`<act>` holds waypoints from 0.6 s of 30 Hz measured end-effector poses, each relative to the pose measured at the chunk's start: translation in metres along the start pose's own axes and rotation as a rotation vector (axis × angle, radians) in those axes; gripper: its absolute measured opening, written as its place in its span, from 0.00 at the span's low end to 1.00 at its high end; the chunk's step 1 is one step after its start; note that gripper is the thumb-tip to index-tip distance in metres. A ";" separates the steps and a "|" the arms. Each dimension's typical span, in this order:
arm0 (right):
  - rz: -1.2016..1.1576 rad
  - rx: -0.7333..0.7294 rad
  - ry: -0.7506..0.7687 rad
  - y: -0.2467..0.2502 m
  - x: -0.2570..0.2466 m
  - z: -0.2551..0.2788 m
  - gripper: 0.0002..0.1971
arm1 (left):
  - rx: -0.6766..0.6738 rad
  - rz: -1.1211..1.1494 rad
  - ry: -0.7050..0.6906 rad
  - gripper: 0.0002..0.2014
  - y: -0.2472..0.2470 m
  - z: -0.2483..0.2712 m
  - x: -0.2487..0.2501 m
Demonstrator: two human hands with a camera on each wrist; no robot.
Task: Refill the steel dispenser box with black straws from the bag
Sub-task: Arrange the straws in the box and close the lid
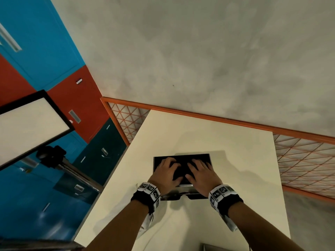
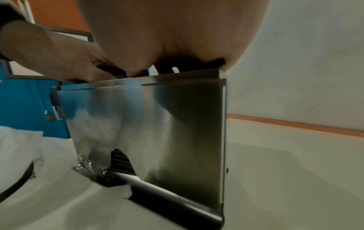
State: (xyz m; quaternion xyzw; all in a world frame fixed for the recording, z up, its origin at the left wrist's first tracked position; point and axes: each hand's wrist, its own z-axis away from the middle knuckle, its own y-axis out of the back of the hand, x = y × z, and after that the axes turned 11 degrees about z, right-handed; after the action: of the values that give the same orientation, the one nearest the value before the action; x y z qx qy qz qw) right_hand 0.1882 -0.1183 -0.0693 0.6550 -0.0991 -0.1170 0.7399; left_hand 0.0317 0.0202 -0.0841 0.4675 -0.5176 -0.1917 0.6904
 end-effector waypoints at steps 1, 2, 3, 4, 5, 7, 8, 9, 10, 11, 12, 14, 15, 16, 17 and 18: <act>0.011 0.000 -0.019 -0.001 -0.003 -0.001 0.36 | 0.008 -0.038 -0.007 0.32 -0.003 0.001 0.001; 0.017 -0.010 -0.034 -0.002 -0.006 -0.002 0.36 | -0.003 -0.080 -0.003 0.33 -0.007 0.002 0.003; 0.016 -0.023 -0.043 -0.002 -0.009 -0.004 0.34 | -0.024 -0.111 0.007 0.32 -0.009 0.003 0.006; 0.012 -0.035 -0.046 -0.001 -0.010 -0.005 0.31 | -0.047 -0.124 0.022 0.32 -0.010 0.003 0.009; 0.014 -0.037 -0.041 0.001 -0.011 -0.006 0.26 | -0.064 -0.126 0.037 0.32 -0.011 0.004 0.012; 0.027 -0.039 -0.021 0.003 -0.013 -0.010 0.21 | -0.076 -0.131 0.053 0.35 -0.010 0.005 0.017; 0.027 -0.039 -0.010 0.005 -0.014 -0.011 0.21 | -0.072 -0.142 0.059 0.36 -0.010 0.006 0.018; 0.031 -0.033 0.000 0.005 -0.014 -0.011 0.23 | -0.065 -0.153 0.067 0.35 -0.011 0.006 0.020; 0.042 -0.025 0.009 0.004 -0.014 -0.010 0.25 | -0.064 -0.162 0.078 0.33 -0.011 0.008 0.021; 0.059 -0.011 0.018 0.002 -0.014 -0.009 0.26 | -0.066 -0.164 0.086 0.29 -0.012 0.009 0.021; 0.073 0.002 0.022 0.001 -0.015 -0.008 0.27 | -0.062 -0.159 0.088 0.24 -0.013 0.010 0.022; 0.073 0.017 0.006 0.000 -0.016 -0.006 0.24 | -0.044 -0.136 0.082 0.18 -0.015 0.011 0.022; 0.060 0.007 -0.012 -0.001 -0.016 -0.005 0.24 | -0.032 -0.127 0.077 0.17 -0.015 0.012 0.022; 0.051 -0.015 -0.030 -0.002 -0.017 -0.005 0.25 | -0.017 -0.122 0.069 0.17 -0.017 0.014 0.021; 0.049 -0.043 -0.041 -0.004 -0.018 -0.005 0.28 | 0.006 -0.120 0.055 0.17 -0.018 0.015 0.021; 0.048 -0.069 -0.043 -0.006 -0.018 -0.004 0.31 | 0.032 -0.111 0.047 0.19 -0.020 0.017 0.020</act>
State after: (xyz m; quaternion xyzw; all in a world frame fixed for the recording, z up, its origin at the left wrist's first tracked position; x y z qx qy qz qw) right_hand 0.1717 -0.1092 -0.0751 0.6239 -0.1265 -0.1165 0.7623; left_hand 0.0286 -0.0125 -0.0896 0.5109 -0.4776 -0.2102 0.6831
